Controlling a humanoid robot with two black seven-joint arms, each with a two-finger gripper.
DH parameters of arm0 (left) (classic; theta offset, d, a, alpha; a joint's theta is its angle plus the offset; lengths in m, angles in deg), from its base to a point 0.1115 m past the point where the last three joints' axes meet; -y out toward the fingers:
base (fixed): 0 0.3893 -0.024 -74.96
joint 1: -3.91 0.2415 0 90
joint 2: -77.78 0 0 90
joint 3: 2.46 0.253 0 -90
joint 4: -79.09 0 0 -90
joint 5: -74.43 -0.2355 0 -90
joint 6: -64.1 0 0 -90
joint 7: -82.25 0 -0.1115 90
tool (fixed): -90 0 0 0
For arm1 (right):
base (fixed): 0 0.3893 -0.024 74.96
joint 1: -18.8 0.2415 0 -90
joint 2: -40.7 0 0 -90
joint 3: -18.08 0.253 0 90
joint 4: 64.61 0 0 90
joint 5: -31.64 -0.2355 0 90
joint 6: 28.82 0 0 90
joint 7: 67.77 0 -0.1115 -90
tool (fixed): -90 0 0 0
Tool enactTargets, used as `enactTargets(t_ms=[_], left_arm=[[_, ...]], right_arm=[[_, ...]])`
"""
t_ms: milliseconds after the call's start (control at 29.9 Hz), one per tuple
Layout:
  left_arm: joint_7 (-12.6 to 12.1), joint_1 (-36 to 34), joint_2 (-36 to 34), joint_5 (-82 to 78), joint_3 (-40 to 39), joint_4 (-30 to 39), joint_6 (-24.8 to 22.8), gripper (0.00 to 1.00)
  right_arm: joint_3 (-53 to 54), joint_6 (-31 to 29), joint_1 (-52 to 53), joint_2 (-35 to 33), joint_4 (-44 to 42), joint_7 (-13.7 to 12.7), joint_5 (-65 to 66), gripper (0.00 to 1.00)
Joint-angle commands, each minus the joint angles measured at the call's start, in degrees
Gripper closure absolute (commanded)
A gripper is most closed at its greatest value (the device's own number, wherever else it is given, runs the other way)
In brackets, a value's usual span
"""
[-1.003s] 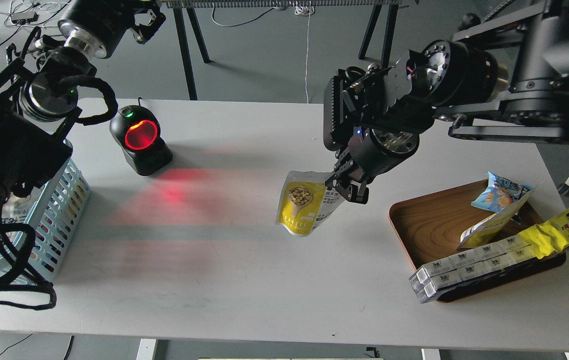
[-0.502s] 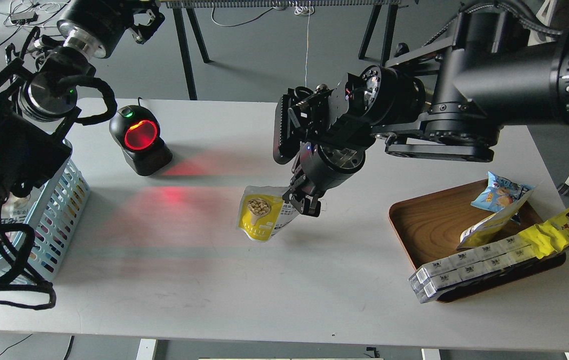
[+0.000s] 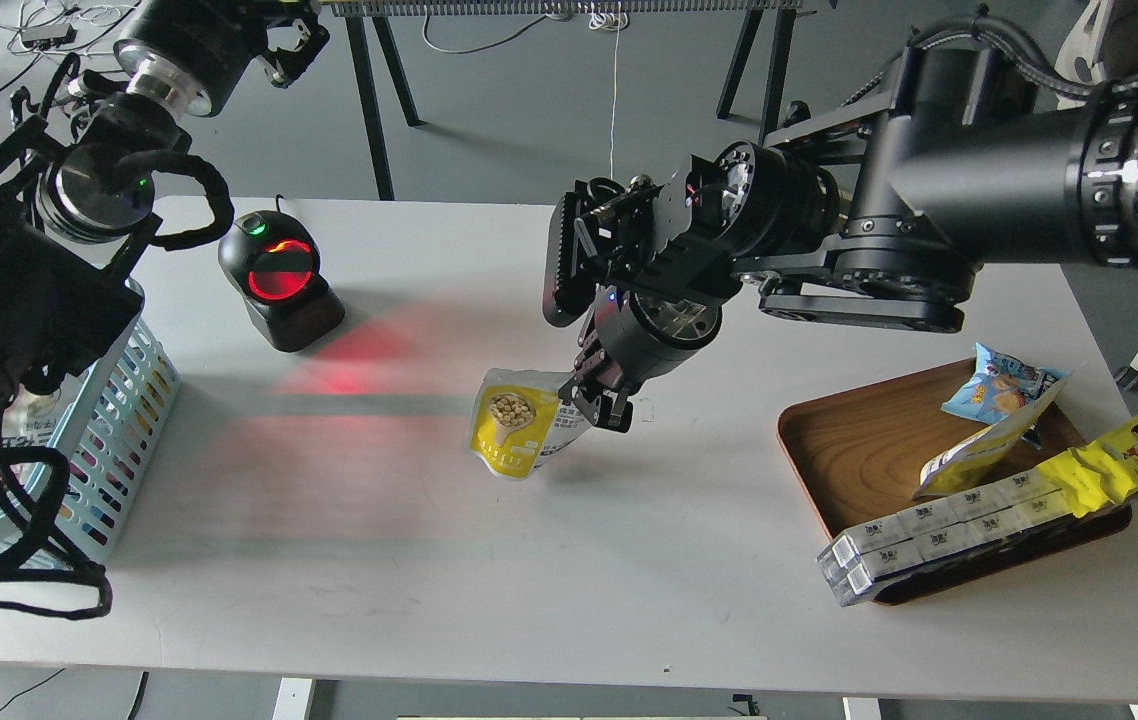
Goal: Scan snack and place in basket
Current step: 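Lower the packet onto the table near the scanner and release it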
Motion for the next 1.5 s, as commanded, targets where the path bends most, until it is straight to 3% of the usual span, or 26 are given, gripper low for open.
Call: enactTargets(t_ms=[0, 669, 1036, 1170, 1337, 1471], left_arm=[[0.0, 0.1, 0.0, 0.0, 0.1, 0.0, 0.0, 0.00], [0.0, 0.0, 0.0, 0.0, 0.0, 0.0, 0.0, 0.00], [0.1, 0.0, -0.3, 0.1, -0.2, 0.0, 0.0, 0.00], [0.1, 0.0, -0.3, 0.1, -0.3, 0.0, 0.0, 0.00], [0.0, -0.1, -0.4, 0.1, -0.3, 0.0, 0.0, 0.00], [0.0, -0.2, -0.4, 0.1, 0.0, 0.0, 0.0, 0.00]], right_arm=[[-0.1, 0.0, -0.1, 0.0, -0.1, 0.0, 0.0, 0.99], [-0.3, -0.1, -0.2, 0.0, 0.2, 0.0, 0.2, 0.97], [-0.3, -0.2, 0.1, 0.0, 0.3, 0.0, 0.1, 0.91], [-0.1, -0.2, 1.2, 0.0, 1.1, 0.0, -0.2, 0.75], [-0.1, -0.3, 4.3, 0.0, 4.5, 0.0, -0.3, 0.44], [0.0, -0.3, 5.2, -0.1, 5.9, 0.0, -0.3, 0.37]])
